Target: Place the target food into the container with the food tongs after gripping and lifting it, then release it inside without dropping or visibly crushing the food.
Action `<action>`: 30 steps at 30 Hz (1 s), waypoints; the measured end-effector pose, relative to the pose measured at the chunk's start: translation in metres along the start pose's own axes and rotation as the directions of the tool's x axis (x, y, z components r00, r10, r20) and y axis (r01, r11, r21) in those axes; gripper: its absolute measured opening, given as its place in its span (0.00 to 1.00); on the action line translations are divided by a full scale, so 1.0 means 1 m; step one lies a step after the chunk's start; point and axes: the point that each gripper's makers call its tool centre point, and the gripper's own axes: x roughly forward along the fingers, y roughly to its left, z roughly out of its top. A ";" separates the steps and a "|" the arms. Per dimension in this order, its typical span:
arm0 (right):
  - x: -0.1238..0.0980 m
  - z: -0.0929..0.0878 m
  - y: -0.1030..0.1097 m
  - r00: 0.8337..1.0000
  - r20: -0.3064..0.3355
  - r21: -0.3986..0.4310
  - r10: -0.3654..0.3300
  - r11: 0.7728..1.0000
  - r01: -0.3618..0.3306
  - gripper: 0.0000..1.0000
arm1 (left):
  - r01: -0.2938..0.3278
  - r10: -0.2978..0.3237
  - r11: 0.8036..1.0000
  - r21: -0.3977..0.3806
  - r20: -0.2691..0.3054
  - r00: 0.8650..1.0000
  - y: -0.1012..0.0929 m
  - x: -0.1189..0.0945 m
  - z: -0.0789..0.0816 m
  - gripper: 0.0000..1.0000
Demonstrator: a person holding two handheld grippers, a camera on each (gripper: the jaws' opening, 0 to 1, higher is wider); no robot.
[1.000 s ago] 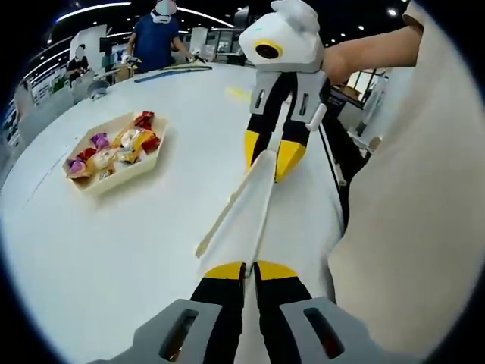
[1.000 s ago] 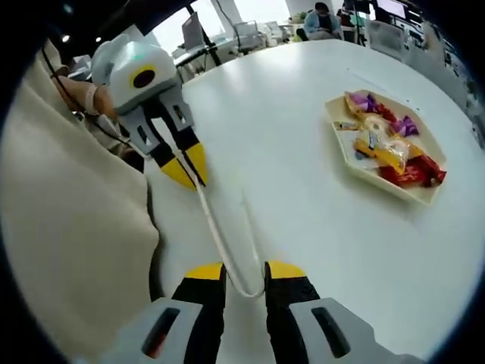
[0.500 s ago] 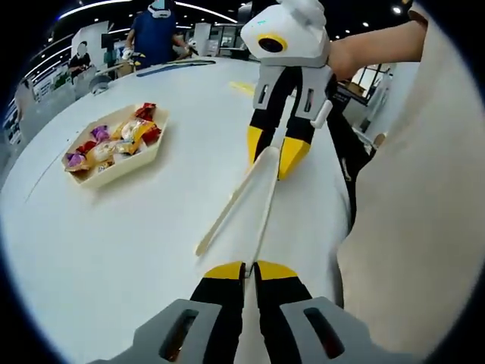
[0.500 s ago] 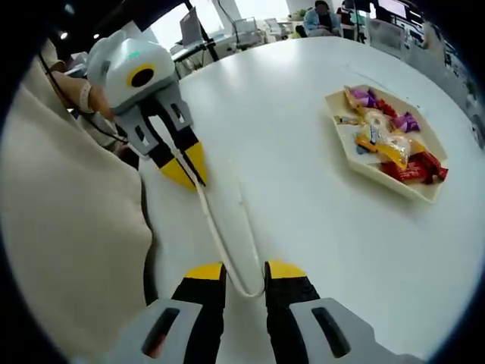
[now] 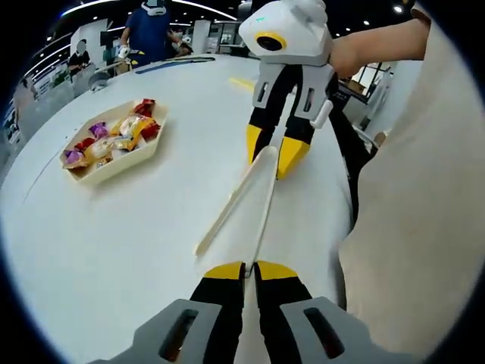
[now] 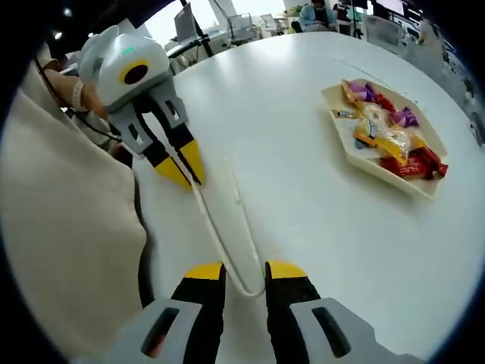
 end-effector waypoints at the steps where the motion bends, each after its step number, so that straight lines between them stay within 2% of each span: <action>1: 0.000 0.000 0.000 1.000 -0.001 0.004 0.002 1.000 -0.002 0.20 | 0.001 -0.001 1.000 -0.002 -0.001 1.000 0.000 0.000 0.000 0.03; 13: 0.002 -0.003 0.001 1.000 -0.003 0.018 -0.012 1.000 0.012 0.20 | 0.000 0.000 1.000 -0.011 -0.005 1.000 0.001 0.002 -0.002 0.03; 23: 0.002 -0.009 -0.003 0.999 -0.034 0.011 -0.024 1.000 0.025 0.20 | -0.005 0.005 1.000 -0.022 -0.023 1.000 0.002 0.001 -0.007 0.03; 30: 0.003 -0.014 -0.004 0.998 -0.047 0.014 -0.034 0.999 0.035 0.21 | -0.018 0.018 0.999 -0.034 -0.010 1.000 0.003 -0.002 -0.008 0.06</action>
